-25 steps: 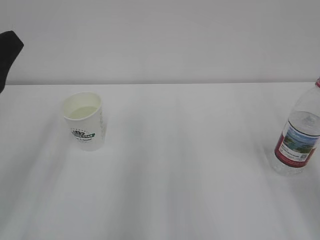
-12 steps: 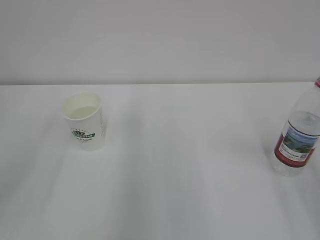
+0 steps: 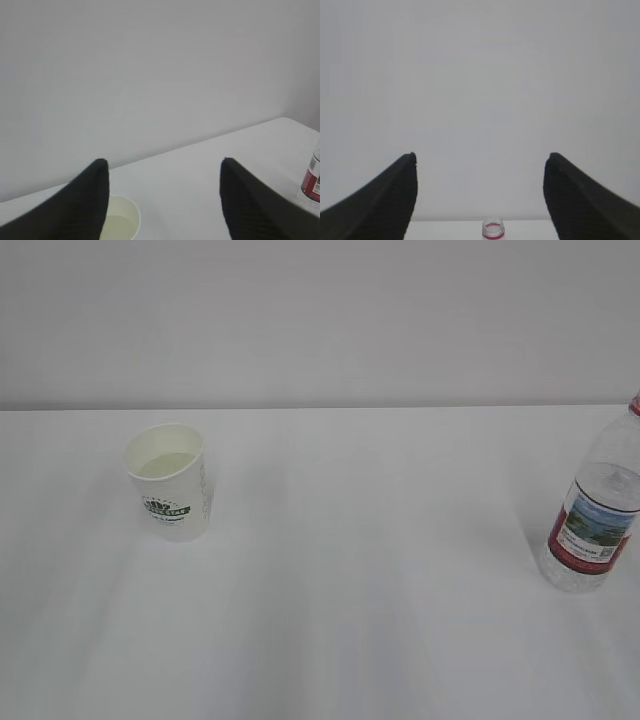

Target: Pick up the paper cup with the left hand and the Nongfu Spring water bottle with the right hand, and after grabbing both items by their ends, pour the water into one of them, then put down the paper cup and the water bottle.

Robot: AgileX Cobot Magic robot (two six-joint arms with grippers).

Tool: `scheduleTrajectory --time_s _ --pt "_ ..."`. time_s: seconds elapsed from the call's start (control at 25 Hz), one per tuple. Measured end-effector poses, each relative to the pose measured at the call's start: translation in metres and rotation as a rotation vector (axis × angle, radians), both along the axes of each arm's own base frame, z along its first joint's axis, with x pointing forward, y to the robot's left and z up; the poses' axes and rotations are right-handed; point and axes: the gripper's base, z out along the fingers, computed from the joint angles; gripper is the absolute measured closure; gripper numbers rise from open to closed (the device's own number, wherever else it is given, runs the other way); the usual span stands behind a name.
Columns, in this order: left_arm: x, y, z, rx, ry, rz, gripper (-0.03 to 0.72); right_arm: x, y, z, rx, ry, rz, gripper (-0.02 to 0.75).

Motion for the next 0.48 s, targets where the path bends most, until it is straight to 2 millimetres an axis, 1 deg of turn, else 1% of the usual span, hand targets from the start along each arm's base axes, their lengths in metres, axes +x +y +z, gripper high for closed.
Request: scheduleTrajectory --time_s 0.08,0.16,0.24,0.36,0.48 --pt "-0.002 0.002 0.002 0.002 0.003 0.003 0.192 -0.013 -0.001 -0.004 0.001 -0.007 -0.001 0.145" --pt "-0.008 0.005 0.004 0.005 0.002 0.008 0.206 -0.021 -0.002 -0.008 0.001 0.011 -0.003 0.145" --pt "-0.017 0.011 0.007 0.002 -0.003 0.014 0.218 -0.022 -0.002 -0.014 -0.002 0.064 -0.004 0.145" --pt "-0.035 0.022 0.014 -0.016 -0.034 0.023 0.227 -0.025 -0.003 -0.021 -0.010 0.183 -0.007 0.145" --pt "-0.050 0.032 0.015 -0.021 -0.039 0.033 0.229 -0.030 -0.003 -0.023 -0.015 0.260 -0.010 0.145"
